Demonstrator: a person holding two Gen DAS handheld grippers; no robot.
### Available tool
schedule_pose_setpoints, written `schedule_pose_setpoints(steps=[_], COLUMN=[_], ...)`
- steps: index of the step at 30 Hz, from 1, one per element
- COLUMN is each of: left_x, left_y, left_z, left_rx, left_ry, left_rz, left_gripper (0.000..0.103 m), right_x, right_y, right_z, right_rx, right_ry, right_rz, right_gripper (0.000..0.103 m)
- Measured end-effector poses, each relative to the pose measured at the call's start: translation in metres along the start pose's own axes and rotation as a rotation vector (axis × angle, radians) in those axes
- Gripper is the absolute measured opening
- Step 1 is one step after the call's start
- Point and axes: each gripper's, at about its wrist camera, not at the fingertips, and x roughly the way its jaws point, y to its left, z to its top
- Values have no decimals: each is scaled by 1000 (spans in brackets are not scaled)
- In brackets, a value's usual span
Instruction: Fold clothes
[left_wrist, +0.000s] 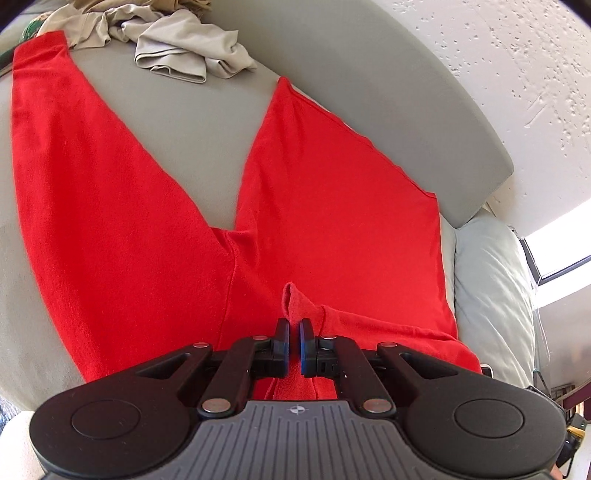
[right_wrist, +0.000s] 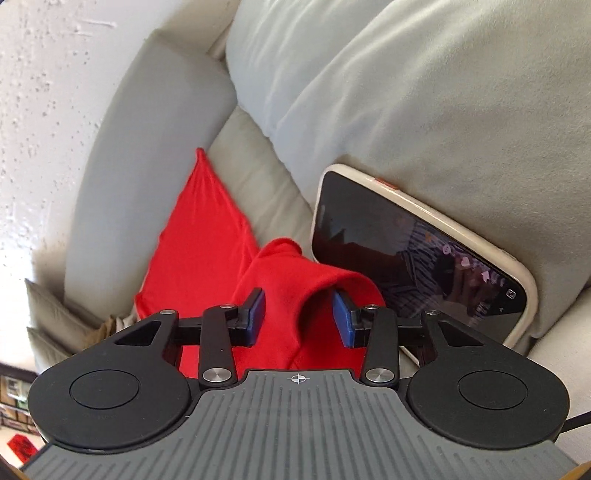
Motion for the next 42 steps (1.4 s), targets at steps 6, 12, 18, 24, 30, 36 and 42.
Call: schedule_pose_setpoints(steps=[6,12,18,24,30,36,42], left_x=[-9,-2,-24,-4,-5,-40,-20], left_y=[9,19,12,22,28,1,-37], left_z=[12,21,26,18,7,-12,-56], left_rx=[-76,-84,-10,71,90,219,331], left_ry=[0,64,-77,24,-8,-105,-56], left_rz=[-122,-60,-146,52,145,215,58], left_gripper=[2,2,2,2,16,33,25], right_x=[-22,-15,-13,-16,-16,-55,-79], right_y=[6,-12,-3,4,12,19,31], right_z=[-1,-6,-9,-13,-27,-32,-15], right_rx=[-31,-68,-85,-124,-236,-353,-433], right_ry=[-95,76,64,54,107,124,-38], right_rz=[108,-94,-93,-82,-171,-215,-170], right_gripper=[0,0,0,0,6,33,33])
